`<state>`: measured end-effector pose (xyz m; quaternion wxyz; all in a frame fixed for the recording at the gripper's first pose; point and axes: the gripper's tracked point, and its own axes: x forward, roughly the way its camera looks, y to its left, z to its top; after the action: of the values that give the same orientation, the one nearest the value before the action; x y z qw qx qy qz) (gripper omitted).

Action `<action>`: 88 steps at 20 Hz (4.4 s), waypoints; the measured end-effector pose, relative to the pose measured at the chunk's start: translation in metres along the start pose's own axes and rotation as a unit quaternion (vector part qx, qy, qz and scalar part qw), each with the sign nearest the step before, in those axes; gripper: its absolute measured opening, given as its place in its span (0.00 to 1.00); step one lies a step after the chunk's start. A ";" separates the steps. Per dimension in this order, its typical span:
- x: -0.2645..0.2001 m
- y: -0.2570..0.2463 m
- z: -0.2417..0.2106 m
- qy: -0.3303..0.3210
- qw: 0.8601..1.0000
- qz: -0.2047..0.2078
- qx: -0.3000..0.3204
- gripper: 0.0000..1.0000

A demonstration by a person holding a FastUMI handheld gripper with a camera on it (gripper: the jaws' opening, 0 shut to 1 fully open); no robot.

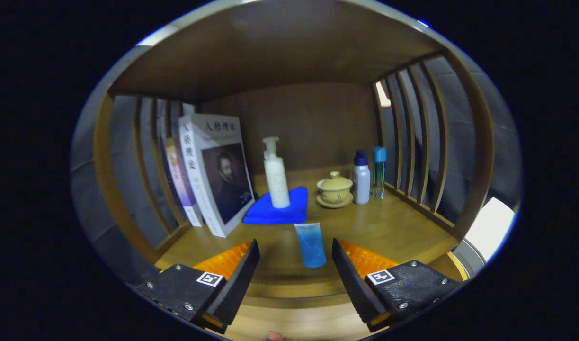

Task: Pull open the drawer, take out the items inside it, and place them on the countertop above the cabinet.

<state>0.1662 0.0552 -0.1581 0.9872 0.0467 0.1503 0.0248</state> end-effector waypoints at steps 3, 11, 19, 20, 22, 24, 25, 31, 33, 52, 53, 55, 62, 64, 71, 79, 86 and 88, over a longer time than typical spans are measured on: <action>-0.047 0.015 0.014 -0.052 0.998 0.009 -0.038 0.95; -0.170 0.059 -0.028 -0.098 0.993 0.048 -0.040 0.95; -0.228 0.057 -0.099 -0.055 0.992 0.063 -0.099 0.95; -0.232 0.053 -0.105 -0.050 0.992 0.058 -0.098 0.96; -0.237 0.045 -0.117 -0.038 0.993 0.045 -0.098 0.96; -0.237 0.041 -0.129 -0.026 0.995 0.044 -0.091 0.96; -0.235 0.036 -0.135 -0.020 0.995 0.038 -0.089 0.96; -0.216 0.006 -0.152 0.005 0.997 -0.009 -0.073 0.96; -0.216 -0.005 -0.148 -0.002 0.998 -0.035 -0.061 0.94; -0.198 -0.003 -0.177 0.019 0.999 -0.030 -0.033 0.95; -0.195 -0.001 -0.177 0.021 0.999 -0.026 -0.033 0.95; -0.186 0.000 -0.176 0.021 0.999 -0.021 -0.039 0.95; -0.146 -0.001 -0.164 0.012 0.999 -0.016 -0.031 0.95; -0.129 -0.001 -0.167 0.018 0.999 -0.018 -0.029 0.96; -0.083 -0.003 -0.159 0.015 0.999 -0.019 -0.029 0.95; -0.034 -0.004 -0.154 0.017 0.999 -0.018 -0.037 0.95; -0.010 -0.006 -0.151 0.019 0.999 -0.025 -0.045 0.95; -0.011 -0.006 -0.150 0.017 0.999 -0.026 -0.042 0.95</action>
<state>0.1108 0.0617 -0.2983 0.9860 0.0006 0.1665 0.0061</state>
